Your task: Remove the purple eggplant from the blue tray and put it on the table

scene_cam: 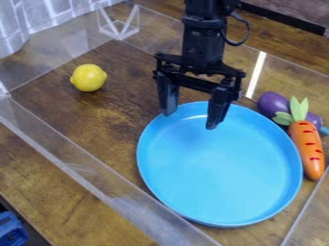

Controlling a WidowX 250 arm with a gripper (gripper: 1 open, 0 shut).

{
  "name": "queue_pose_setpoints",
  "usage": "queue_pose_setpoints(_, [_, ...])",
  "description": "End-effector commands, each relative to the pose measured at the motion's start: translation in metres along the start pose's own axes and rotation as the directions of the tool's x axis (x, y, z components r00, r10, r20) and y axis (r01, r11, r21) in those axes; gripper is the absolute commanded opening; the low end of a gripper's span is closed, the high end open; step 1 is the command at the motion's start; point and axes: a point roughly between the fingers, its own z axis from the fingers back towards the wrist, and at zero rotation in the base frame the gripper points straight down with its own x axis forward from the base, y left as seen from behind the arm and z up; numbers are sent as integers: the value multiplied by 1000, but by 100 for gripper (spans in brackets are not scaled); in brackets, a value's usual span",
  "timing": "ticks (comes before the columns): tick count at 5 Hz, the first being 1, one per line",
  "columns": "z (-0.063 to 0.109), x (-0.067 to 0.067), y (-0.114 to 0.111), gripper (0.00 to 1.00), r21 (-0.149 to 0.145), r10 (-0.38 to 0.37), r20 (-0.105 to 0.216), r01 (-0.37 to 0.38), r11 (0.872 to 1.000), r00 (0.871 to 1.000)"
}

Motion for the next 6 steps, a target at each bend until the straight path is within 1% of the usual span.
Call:
queue_pose_setpoints(1, [14, 9, -13, 100, -21, -2, 62, 3, 1000, 998])
queue_pose_setpoints(2, [15, 18, -21, 100, -52, 45, 83, -41, 998, 996])
queue_pose_setpoints(3, [14, 25, -27, 100, -76, 81, 102, -74, 994, 991])
queue_pose_setpoints(4, [15, 34, -35, 100, -107, 120, 127, -107, 988, 985])
queue_pose_setpoints(5, [21, 46, -47, 100, -160, 180, 163, -155, 975, 970])
queue_pose_setpoints(6, [27, 57, -58, 100, -200, 207, 183, -170, 965, 961])
